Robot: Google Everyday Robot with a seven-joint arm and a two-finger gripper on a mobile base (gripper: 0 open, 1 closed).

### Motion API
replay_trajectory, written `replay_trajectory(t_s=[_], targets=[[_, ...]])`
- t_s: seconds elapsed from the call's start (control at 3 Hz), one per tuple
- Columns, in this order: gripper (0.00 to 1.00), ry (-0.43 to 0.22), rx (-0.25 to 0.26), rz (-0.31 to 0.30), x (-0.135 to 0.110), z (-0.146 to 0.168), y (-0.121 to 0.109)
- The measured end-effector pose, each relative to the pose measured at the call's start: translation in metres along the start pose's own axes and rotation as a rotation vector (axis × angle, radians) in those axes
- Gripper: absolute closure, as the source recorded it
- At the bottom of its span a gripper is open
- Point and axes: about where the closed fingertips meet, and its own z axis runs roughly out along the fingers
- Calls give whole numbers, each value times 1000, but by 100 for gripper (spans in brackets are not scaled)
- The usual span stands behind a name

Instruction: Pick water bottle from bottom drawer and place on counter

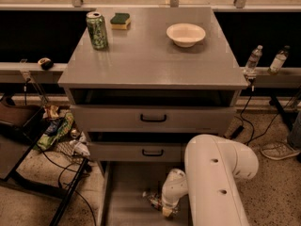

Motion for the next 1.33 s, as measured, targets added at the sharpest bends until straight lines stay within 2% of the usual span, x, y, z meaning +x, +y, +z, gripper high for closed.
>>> replay_trajectory(t_s=[0.33,0.67,1.0,1.33], targets=[[89,0,0,0,0,0,0],[100,1,-17,-16,-2,-12,10],[100,28,-45,-19,8,-47,15],[100,42,-84,20,28,-94,9]])
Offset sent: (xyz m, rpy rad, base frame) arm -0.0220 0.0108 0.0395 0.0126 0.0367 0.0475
